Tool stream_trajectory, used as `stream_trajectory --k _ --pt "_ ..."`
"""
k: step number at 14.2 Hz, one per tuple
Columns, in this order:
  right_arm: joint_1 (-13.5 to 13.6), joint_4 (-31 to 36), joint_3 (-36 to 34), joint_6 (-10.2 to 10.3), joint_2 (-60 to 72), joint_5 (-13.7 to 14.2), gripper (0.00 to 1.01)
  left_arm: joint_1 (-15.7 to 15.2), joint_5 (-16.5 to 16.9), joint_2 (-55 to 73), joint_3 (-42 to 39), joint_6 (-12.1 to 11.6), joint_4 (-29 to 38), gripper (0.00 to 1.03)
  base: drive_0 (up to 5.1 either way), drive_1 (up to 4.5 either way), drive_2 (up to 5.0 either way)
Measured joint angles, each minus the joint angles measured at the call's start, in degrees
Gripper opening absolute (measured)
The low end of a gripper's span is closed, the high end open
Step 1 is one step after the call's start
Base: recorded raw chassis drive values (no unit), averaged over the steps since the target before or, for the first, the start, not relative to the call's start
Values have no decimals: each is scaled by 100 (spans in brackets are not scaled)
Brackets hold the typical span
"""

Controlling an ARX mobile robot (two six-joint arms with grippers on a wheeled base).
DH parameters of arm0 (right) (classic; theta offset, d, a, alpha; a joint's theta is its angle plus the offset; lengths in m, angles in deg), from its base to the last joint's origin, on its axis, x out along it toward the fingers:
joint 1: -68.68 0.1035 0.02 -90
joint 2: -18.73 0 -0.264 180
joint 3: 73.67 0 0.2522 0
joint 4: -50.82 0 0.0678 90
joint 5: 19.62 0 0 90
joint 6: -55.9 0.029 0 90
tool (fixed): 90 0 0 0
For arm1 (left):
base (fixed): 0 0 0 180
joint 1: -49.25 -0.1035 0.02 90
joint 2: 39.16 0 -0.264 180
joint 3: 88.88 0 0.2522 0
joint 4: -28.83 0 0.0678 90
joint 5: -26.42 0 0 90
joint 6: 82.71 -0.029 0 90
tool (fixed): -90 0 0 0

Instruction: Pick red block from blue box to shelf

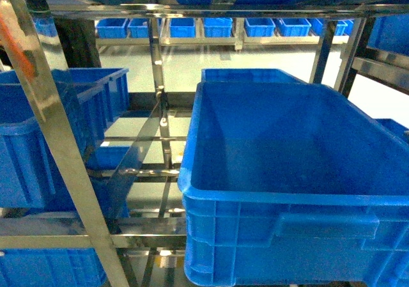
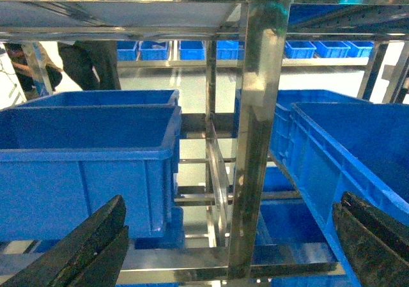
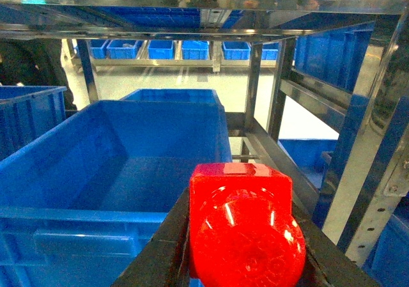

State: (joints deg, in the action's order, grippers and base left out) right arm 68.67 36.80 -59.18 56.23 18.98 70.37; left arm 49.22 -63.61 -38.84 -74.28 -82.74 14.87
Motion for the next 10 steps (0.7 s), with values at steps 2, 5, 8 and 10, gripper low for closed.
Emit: stream_trajectory --k 2,5,8,10 --pt "0 -2 0 0 0 0 29 0 0 0 0 0 -2 98 0 0 0" --pt "0 0 0 0 0 0 29 0 0 0 0 0 -2 98 0 0 0" --pt "0 0 0 0 0 0 29 0 0 0 0 0 -2 98 0 0 0" --pt "0 0 0 0 0 0 29 0 0 0 0 0 0 98 0 0 0"
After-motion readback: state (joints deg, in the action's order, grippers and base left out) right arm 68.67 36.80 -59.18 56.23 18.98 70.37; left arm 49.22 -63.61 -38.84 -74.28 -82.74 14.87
